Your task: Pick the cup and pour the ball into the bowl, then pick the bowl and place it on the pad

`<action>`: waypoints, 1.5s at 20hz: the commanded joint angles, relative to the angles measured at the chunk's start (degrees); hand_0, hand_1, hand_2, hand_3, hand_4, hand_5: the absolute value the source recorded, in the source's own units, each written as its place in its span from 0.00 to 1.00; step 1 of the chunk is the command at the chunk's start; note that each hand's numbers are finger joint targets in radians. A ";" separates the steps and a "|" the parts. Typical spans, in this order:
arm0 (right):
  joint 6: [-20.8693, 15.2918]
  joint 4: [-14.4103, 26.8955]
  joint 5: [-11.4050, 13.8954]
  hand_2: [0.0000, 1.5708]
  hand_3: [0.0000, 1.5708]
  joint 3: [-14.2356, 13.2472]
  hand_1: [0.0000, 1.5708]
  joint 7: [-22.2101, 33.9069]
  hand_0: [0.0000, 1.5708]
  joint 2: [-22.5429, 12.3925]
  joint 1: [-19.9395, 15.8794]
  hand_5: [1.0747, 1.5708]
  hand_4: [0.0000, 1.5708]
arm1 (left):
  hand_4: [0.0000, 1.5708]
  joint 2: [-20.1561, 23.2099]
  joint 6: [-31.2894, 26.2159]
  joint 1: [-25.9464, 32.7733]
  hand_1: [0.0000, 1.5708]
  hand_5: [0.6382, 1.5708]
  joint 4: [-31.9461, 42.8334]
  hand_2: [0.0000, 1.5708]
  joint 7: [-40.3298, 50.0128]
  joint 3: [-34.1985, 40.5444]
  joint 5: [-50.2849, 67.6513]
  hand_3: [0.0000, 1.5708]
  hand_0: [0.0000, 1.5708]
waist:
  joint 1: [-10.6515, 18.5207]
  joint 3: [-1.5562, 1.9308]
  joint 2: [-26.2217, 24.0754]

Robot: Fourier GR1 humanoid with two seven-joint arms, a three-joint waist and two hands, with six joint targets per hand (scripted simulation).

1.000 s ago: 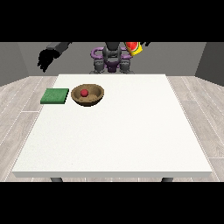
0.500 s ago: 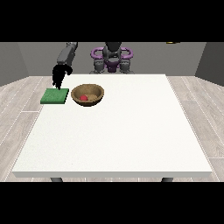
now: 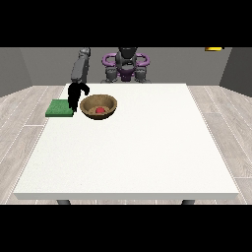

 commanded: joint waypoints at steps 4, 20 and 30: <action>1.62 10.49 1.14 0.00 0.00 0.65 0.00 -8.57 0.00 1.18 -2.61 0.97 0.35 | 0.64 3.32 -1.83 1.51 0.00 0.96 -4.99 0.00 3.42 2.17 4.31 0.00 0.00 | -0.50 0.05 2.31; -0.22 16.50 1.46 0.00 0.00 1.43 0.00 -13.94 0.00 1.80 -10.78 0.96 0.29 | 0.65 9.51 -5.47 5.35 0.00 0.96 -7.71 0.00 3.01 6.57 9.50 0.00 0.00 | -1.51 0.01 6.73; -12.76 21.40 6.10 1.00 1.00 1.78 1.00 -8.52 1.00 -3.31 -6.11 0.80 0.60 | 0.65 12.89 -6.37 1.77 0.00 0.96 -8.63 0.00 4.51 8.79 12.73 0.00 0.00 | 0.57 -0.09 11.57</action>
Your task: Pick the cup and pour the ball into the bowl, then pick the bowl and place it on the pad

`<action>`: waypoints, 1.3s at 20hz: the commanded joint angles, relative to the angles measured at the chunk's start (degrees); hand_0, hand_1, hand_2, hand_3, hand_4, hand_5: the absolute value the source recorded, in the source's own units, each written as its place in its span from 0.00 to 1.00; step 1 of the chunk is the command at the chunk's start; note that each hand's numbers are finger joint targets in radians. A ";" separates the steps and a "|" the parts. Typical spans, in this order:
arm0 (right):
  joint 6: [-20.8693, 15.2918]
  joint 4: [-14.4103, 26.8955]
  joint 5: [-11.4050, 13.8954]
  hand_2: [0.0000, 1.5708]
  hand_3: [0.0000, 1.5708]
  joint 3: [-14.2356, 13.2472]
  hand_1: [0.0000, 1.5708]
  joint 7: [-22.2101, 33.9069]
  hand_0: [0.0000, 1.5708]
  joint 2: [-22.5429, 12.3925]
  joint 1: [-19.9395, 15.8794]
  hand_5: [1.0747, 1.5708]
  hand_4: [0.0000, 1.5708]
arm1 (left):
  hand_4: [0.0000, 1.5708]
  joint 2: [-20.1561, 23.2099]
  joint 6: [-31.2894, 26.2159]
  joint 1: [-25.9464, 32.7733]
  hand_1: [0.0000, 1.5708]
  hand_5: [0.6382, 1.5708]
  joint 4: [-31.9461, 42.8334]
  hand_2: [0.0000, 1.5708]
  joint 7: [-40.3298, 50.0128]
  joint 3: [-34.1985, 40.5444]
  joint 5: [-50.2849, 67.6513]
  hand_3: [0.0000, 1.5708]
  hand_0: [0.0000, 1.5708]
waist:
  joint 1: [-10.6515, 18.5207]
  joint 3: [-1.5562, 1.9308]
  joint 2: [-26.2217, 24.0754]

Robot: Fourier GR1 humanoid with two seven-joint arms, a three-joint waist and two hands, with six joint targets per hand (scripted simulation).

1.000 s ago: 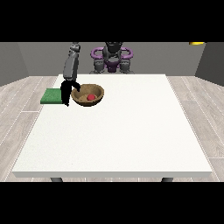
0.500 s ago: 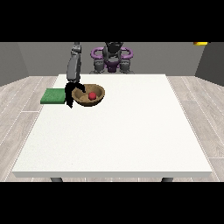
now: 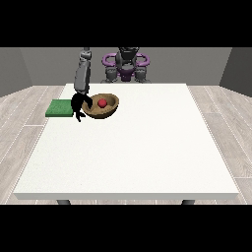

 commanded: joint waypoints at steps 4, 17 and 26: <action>-7.17 4.54 3.75 1.00 0.90 0.94 1.00 5.37 1.00 -4.87 5.61 0.91 0.59 | 0.71 1.28 -1.44 -0.09 0.00 0.94 -0.40 0.00 0.80 1.56 2.75 0.00 0.00 | 1.78 1.77 2.48; -6.12 -4.14 8.24 1.00 0.62 8.61 1.00 31.20 1.00 -18.38 -2.73 0.97 0.67 | 0.76 2.57 -4.08 7.83 0.00 0.97 11.24 0.00 -7.86 4.20 -0.94 0.00 0.00 | -6.35 1.72 -5.56; 1.55 -3.18 7.60 1.00 0.43 7.17 1.00 32.41 1.00 -24.74 0.73 0.99 0.68 | 0.77 4.20 -5.34 14.35 0.00 0.97 13.93 0.00 -8.39 6.12 0.10 0.00 0.00 | -9.58 1.86 -10.35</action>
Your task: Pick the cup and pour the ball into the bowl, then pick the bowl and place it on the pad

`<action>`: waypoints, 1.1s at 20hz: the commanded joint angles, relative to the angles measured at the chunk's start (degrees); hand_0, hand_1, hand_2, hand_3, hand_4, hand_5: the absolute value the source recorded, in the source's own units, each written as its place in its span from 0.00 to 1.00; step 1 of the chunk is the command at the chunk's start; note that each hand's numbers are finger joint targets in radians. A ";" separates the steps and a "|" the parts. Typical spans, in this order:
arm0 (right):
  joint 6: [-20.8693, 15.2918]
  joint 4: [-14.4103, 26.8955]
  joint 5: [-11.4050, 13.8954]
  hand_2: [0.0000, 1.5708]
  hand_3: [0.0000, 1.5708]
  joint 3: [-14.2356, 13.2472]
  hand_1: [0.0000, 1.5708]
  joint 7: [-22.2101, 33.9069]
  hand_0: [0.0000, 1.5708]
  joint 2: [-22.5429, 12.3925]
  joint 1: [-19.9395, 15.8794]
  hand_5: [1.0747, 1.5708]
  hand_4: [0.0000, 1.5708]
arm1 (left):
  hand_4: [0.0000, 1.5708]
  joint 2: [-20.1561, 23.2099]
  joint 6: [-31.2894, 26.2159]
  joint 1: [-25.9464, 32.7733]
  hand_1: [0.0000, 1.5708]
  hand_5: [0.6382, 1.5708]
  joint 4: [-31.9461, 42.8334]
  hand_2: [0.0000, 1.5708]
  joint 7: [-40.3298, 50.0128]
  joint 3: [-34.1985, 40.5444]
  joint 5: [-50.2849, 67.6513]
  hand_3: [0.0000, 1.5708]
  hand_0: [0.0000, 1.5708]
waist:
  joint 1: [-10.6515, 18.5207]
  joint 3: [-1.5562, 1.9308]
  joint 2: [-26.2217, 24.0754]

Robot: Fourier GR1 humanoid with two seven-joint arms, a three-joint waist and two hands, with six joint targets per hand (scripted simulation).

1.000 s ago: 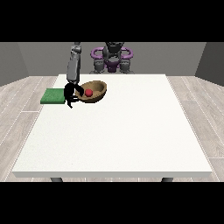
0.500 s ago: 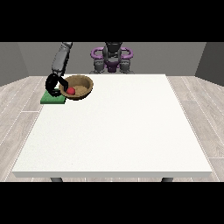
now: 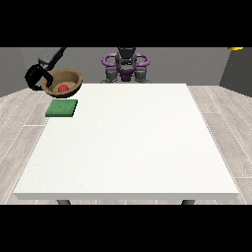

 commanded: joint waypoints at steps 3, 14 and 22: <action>2.60 -3.91 0.11 1.00 0.43 0.88 1.00 4.69 1.00 -1.47 0.21 0.99 0.68 | 0.77 2.35 -1.87 5.00 0.00 0.98 6.16 0.00 -6.06 2.02 -1.71 0.00 0.00 | -4.48 0.02 -1.87; 0.82 -1.39 -1.63 1.00 0.28 -2.04 1.00 -1.69 1.00 3.42 -0.25 1.00 0.68 | 0.77 4.26 -1.92 3.69 0.00 0.98 6.98 0.00 -11.89 2.12 -1.43 0.00 0.00 | -2.91 0.09 4.99; 1.85 3.96 -5.28 1.00 0.38 -7.06 1.00 -4.40 1.00 2.27 -1.81 1.00 0.63 | 0.76 3.64 0.02 2.74 0.00 0.99 3.12 0.00 -11.26 0.73 -0.82 0.00 0.00 | -2.20 0.15 7.29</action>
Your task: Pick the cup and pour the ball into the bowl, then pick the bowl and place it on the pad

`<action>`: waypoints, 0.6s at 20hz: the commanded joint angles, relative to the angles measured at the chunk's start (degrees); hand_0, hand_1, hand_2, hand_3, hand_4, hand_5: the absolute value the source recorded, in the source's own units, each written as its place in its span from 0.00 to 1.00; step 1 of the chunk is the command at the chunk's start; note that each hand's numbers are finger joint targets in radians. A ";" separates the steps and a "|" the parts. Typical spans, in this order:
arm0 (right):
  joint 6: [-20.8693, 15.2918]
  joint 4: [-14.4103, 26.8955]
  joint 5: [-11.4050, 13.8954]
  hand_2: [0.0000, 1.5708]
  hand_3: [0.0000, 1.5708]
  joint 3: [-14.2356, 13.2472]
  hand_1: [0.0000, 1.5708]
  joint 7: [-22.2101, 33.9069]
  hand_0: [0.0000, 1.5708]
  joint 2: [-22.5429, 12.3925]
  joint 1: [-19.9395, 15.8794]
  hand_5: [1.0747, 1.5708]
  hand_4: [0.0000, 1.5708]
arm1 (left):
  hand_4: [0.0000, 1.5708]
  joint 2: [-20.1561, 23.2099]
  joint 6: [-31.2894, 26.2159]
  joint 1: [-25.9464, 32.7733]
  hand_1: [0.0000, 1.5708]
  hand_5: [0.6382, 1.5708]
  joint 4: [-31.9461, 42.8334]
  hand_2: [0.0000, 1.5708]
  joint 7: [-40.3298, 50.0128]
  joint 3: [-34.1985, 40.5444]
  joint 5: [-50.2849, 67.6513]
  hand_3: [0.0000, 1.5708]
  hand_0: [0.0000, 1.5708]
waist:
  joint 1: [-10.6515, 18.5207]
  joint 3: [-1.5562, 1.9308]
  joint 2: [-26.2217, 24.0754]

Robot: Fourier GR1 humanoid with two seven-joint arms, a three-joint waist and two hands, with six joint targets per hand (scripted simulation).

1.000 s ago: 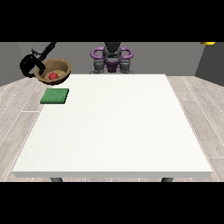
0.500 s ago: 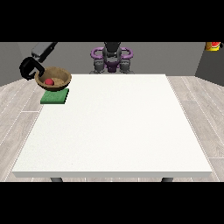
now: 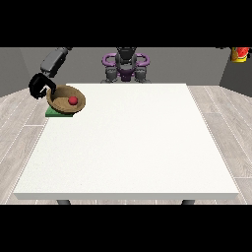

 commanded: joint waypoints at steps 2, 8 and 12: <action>-0.35 3.25 -2.37 1.00 0.56 -3.03 1.00 0.88 1.00 -0.69 -0.29 1.00 0.45 | 0.76 2.06 -1.05 -0.92 0.00 0.99 0.01 0.00 2.21 0.27 1.86 0.00 0.00 | 0.17 0.00 0.08; -4.38 4.79 -1.54 0.96 0.59 -5.36 0.99 -1.50 0.99 -6.15 -0.92 0.97 0.00 | 0.76 2.41 -2.23 0.23 0.00 0.99 -1.13 0.00 -0.28 0.77 2.71 0.00 0.00 | 1.84 0.00 2.33; -4.03 6.56 -2.38 0.88 0.51 -6.18 0.93 -3.42 0.93 -5.19 -0.58 0.94 0.00 | 0.76 3.53 -2.50 0.43 0.00 0.99 -0.83 0.00 2.38 0.92 4.24 0.00 0.00 | 2.19 0.03 2.14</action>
